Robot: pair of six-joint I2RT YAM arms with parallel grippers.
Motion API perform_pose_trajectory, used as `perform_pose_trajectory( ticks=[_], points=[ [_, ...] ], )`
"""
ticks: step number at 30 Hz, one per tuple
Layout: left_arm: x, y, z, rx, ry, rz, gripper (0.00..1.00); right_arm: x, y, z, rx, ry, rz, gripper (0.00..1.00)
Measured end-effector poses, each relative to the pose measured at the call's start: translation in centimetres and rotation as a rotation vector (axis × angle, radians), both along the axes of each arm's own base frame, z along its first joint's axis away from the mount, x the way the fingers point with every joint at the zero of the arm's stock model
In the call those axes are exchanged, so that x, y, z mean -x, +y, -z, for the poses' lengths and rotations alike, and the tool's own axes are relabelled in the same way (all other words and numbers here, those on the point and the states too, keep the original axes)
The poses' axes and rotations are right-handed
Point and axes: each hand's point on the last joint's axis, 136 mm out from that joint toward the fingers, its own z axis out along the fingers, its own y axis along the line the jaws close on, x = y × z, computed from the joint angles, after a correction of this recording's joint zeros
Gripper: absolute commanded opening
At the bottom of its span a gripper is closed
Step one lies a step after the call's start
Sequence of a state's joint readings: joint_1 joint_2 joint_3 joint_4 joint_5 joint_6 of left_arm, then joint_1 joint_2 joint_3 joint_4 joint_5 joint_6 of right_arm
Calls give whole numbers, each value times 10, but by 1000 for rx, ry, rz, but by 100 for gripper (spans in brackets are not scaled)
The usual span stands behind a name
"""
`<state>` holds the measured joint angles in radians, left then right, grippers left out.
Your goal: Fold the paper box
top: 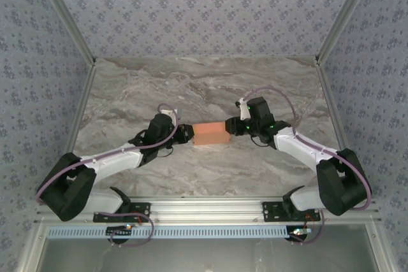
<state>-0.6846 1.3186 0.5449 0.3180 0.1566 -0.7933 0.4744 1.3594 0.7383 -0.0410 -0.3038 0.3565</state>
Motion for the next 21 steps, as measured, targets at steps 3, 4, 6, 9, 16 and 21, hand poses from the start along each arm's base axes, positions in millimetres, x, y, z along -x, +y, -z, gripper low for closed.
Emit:
perform_pose_trajectory(
  ticks=[3,4,6,9,16,21],
  points=[
    [0,0,0,9,-3,-3,15,0,0,1,-30,3,2,31],
    [0,0,0,10,-3,-4,16,-1,0,1,-37,2,4,31],
    [-1,0,0,13,-2,-7,20,-1,0,1,-46,0,4,31],
    [-1,0,1,8,1,-5,28,-1,0,1,-53,1,3,32],
    [0,1,4,-17,24,-2,36,0,0,0,-55,2,0,34],
    [-1,-3,3,-8,32,9,34,0,1,-1,-70,12,13,31]
  ],
)
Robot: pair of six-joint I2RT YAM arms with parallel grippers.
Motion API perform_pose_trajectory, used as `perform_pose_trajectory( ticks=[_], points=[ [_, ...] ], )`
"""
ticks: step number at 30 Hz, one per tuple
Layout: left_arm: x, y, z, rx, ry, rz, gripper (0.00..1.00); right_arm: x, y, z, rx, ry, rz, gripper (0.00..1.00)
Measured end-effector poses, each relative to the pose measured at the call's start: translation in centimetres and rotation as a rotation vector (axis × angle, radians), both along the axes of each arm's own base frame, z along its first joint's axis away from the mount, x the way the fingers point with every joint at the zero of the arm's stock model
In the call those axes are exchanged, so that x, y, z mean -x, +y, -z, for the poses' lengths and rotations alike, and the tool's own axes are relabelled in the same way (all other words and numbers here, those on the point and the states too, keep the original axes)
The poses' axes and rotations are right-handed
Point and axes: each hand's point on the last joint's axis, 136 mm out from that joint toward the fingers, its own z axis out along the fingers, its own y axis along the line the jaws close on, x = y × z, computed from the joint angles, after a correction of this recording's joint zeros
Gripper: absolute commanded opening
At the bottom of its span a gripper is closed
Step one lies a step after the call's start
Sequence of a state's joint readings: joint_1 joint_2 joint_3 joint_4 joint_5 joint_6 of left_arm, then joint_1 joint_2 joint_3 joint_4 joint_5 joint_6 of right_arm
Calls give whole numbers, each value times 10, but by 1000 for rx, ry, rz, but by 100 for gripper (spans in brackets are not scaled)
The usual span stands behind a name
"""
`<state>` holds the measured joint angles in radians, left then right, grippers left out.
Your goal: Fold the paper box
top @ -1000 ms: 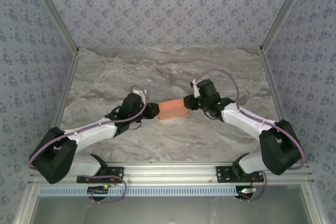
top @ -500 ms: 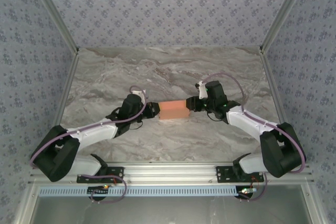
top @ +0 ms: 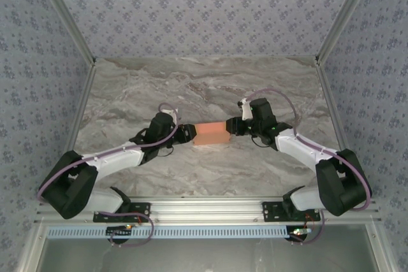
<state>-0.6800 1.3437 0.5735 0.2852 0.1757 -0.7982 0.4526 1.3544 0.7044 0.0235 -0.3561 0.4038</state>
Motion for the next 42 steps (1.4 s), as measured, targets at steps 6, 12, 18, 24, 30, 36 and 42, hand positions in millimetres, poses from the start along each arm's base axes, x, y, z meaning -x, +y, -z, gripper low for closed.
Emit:
perform_pose_trajectory(
  ticks=[6,12,18,24,30,36,42],
  points=[
    [-5,-4,-2,6,9,0,30,-3,-1,-2,-22,15,34,25],
    [-22,-6,-5,-16,18,-22,28,-10,-5,-6,-21,8,77,22],
    [-54,-3,-9,-42,7,-60,28,-34,-4,-25,-44,-36,105,20],
    [-83,0,-11,-62,-6,-87,28,-66,2,-36,-62,-71,119,20],
    [-96,-2,-11,-81,-28,-83,29,-84,0,-27,-39,-78,119,20],
    [-98,-4,-11,-71,-43,-78,31,-86,-2,-19,-20,-76,119,21],
    [-91,-5,-8,-55,-59,-66,34,-75,-4,-9,-1,-78,111,23]
  ],
)
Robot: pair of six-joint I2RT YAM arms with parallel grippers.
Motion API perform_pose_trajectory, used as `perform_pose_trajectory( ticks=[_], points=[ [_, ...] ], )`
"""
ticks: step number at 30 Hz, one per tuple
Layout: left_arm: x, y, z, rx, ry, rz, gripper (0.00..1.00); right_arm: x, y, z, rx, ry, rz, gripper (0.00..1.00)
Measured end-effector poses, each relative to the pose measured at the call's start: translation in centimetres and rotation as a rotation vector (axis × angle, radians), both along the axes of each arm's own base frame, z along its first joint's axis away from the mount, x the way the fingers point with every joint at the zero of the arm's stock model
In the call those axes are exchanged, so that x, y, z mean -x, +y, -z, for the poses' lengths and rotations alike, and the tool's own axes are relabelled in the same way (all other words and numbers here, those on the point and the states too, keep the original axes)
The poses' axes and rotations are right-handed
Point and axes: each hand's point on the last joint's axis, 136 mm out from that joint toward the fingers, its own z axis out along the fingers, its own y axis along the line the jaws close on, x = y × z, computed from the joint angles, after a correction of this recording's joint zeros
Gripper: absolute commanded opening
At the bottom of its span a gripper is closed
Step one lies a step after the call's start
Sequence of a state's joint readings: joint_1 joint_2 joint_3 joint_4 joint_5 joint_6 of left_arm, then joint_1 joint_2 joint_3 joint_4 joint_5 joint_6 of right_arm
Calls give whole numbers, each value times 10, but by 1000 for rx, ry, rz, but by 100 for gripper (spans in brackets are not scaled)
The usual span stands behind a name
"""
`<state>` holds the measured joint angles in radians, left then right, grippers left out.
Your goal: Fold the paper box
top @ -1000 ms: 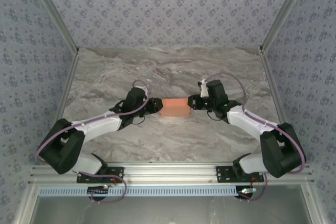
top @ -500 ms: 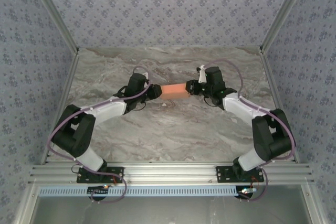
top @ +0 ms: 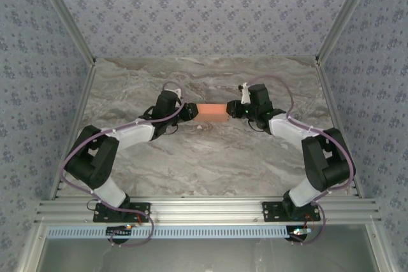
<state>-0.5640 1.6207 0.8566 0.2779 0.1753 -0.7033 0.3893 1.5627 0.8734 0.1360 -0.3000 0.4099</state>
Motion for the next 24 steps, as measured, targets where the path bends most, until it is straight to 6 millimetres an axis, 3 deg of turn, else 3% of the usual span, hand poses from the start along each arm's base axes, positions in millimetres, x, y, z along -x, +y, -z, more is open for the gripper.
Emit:
perform_pose_trajectory(
  ticks=[7,15,24],
  points=[
    [23,-1,6,-8,0,29,35,20,0,4,37,-21,-14,24],
    [49,-1,38,-70,76,62,38,45,3,35,104,30,-38,27],
    [53,2,52,-119,100,63,55,59,-1,55,183,85,-52,40]
  ],
)
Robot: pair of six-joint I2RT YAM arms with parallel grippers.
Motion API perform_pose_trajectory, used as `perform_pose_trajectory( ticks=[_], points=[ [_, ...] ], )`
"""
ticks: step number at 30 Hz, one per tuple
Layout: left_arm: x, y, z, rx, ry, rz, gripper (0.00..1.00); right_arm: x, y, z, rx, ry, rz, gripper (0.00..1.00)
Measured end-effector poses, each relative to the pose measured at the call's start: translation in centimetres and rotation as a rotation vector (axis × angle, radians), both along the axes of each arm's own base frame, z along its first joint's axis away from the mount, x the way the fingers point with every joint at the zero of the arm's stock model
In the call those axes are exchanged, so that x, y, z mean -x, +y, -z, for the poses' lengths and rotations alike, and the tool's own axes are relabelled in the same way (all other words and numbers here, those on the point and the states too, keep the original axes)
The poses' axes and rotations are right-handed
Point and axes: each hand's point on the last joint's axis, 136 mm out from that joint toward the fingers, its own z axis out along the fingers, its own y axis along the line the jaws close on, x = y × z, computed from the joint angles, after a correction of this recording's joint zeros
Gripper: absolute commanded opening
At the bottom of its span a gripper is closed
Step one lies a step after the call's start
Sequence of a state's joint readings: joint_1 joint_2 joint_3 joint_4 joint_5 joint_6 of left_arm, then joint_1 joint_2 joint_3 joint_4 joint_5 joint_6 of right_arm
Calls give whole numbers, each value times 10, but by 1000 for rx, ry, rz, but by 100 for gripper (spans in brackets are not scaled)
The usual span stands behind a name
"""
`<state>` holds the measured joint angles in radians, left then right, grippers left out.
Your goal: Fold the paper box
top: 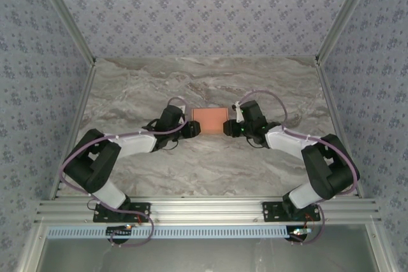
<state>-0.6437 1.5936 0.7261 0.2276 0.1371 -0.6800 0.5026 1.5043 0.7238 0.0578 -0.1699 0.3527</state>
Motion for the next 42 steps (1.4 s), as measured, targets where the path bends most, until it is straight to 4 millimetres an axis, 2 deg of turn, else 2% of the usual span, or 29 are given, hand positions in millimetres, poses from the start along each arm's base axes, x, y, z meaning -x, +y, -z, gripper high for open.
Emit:
perform_pose_trajectory(
  ticks=[4,7,10,13,17,19,20,22,25,30,34,38,42],
  points=[
    [3,6,5,-37,9,0,61,6,-10,3,53,14,7,43],
    [5,11,-1,-64,-7,3,63,8,-18,-8,91,-14,14,45],
    [4,20,-22,-83,-70,-1,65,8,-29,-33,130,-83,32,47],
    [0,35,-51,-110,-172,-28,75,6,-43,-66,171,-182,72,58],
    [0,71,-89,-166,-337,-118,87,7,-75,-105,260,-313,165,75],
    [4,92,-101,-195,-406,-173,90,8,-91,-120,307,-369,218,88],
    [7,104,-106,-209,-438,-205,92,9,-100,-126,331,-396,247,98],
    [12,128,-112,-237,-492,-270,96,12,-118,-133,376,-430,307,99],
    [18,162,-120,-275,-555,-373,99,15,-148,-131,449,-449,398,99],
    [24,216,-138,-331,-637,-549,99,21,-190,-111,531,-428,521,99],
    [22,252,-138,-403,-644,-653,99,20,-213,-100,556,-431,597,99],
    [15,279,-114,-511,-612,-682,99,19,-234,-81,570,-449,644,99],
    [3,297,-72,-579,-528,-661,99,19,-248,-51,556,-431,658,99]
  ],
)
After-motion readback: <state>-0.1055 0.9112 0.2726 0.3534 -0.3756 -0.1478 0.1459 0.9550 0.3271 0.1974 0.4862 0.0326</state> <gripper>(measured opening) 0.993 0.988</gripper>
